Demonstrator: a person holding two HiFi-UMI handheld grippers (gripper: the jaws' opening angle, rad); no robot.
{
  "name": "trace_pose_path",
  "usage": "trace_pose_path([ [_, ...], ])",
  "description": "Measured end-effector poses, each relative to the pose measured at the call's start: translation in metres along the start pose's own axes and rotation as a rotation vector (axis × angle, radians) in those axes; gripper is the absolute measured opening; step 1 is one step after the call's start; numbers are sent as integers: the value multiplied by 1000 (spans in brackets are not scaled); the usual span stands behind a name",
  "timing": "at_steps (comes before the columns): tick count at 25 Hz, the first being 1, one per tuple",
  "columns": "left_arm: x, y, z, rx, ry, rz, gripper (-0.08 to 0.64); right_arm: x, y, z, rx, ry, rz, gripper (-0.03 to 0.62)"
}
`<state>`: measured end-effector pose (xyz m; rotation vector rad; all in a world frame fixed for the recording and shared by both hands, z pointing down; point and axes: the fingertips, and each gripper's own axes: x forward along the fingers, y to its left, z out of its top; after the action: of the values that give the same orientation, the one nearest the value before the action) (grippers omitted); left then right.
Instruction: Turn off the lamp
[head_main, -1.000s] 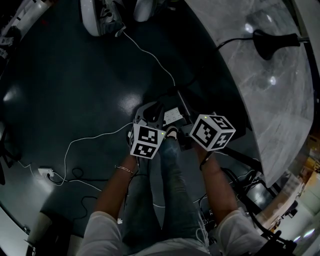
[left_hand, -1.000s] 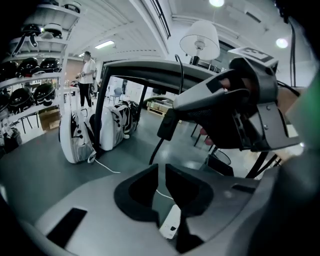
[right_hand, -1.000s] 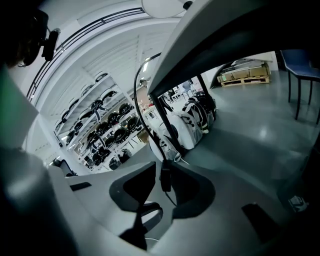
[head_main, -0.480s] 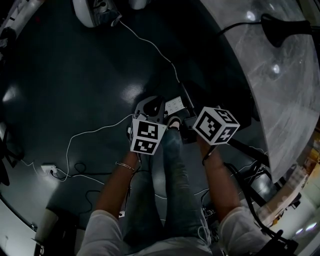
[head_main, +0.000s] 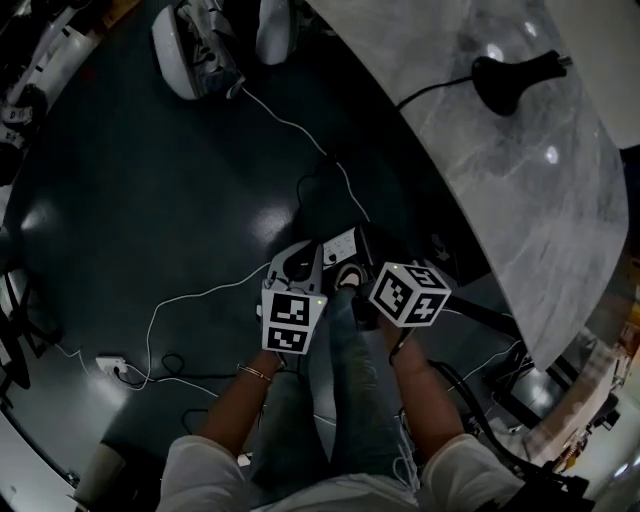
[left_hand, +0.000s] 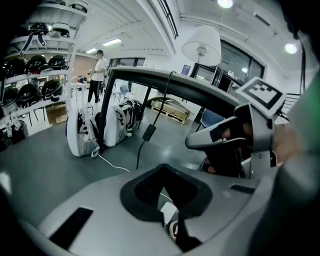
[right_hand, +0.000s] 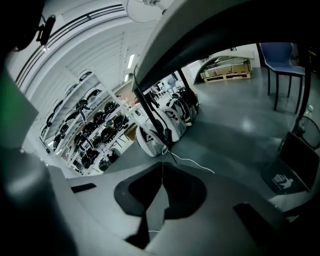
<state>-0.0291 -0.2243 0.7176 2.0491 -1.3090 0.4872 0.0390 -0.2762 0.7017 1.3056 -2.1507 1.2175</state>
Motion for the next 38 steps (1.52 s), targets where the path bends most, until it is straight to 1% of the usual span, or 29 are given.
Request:
trace_pose_path([
  [4, -30, -23, 11, -42, 43, 0, 8, -31, 20, -1, 25, 27, -24, 0],
  [6, -44, -35, 23, -52, 50, 6, 8, -47, 31, 2, 19, 42, -21, 0],
  [11, -63, -53, 83, 1, -14, 16, 8, -72, 62, 40, -50, 16, 39, 0],
  [16, -106, -88, 131, -3, -37, 21, 8, -129, 85, 67, -79, 1, 34, 0],
  [23, -140, -122, 173, -6, -93, 29, 8, -191, 95, 97, -85, -57, 28, 0],
  [27, -147, -141, 196, 30, -133, 24, 8, -219, 96, 121, -119, -113, 34, 0],
  [29, -149, -147, 210, 48, -153, 28, 8, -227, 95, 133, -136, -132, 33, 0],
  [33, -154, -160, 236, 53, -209, 26, 8, -240, 95, 154, -173, -163, 31, 0],
  [38, -160, -172, 245, 69, -232, 30, 8, -251, 96, 162, -218, -183, 19, 0],
])
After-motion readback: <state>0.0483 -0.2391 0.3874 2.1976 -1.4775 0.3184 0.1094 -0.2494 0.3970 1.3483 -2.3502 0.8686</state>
